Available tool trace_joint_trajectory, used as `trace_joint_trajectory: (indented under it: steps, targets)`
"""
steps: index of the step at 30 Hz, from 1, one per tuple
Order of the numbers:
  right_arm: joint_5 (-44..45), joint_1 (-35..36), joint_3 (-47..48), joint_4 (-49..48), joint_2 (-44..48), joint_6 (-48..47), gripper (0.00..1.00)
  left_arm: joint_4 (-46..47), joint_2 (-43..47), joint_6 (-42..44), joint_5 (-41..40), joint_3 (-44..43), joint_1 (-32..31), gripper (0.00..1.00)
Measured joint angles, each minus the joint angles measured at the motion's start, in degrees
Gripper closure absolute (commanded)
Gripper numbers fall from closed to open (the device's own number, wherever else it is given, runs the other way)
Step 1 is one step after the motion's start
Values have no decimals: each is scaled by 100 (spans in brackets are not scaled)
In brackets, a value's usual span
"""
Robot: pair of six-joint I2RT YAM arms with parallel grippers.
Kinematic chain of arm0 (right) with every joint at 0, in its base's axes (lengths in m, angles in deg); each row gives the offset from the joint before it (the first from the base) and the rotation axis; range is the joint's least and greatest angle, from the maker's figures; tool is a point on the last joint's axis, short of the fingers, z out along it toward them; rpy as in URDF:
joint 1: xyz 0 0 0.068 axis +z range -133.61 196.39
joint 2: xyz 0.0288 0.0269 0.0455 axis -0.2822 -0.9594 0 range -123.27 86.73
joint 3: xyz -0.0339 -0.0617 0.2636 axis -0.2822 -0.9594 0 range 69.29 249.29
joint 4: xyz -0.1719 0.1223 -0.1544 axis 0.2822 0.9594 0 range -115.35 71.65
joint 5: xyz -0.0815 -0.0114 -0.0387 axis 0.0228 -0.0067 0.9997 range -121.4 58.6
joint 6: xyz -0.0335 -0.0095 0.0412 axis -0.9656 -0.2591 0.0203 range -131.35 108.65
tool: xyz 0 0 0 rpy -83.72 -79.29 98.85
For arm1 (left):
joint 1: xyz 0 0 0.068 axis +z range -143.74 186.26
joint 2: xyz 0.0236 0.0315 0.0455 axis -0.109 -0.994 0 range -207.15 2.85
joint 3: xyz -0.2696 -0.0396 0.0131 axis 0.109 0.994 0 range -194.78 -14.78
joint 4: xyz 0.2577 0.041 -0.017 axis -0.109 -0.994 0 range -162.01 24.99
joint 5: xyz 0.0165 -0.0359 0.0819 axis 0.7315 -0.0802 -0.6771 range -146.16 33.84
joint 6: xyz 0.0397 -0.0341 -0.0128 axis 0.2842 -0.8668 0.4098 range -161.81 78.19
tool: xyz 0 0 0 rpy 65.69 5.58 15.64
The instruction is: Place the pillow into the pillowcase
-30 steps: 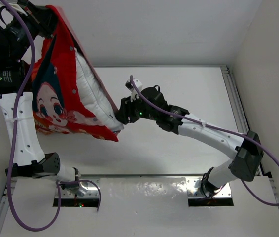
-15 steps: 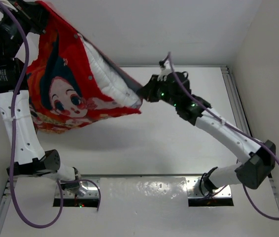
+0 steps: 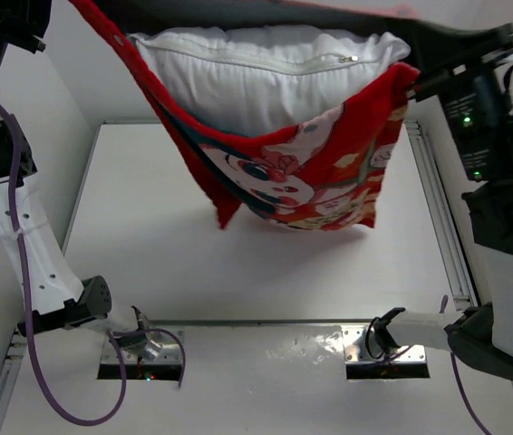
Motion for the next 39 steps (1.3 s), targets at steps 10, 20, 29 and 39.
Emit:
trace_joint_trajectory:
  steps: [10, 20, 29, 39]
  targets:
    - [17, 70, 623, 398, -446, -466, 100, 361, 684, -68, 70, 1567, -144, 100]
    - [201, 356, 28, 949, -833, -800, 100, -964, 339, 970, -382, 1714, 57, 100]
    - [295, 560, 1650, 1547, -1108, -1187, 100, -1091, 584, 1110, -352, 1266, 105, 100]
    - [632, 455, 1705, 1620, -1056, -1744, 100, -1080, 737, 713, -254, 1665, 129, 100]
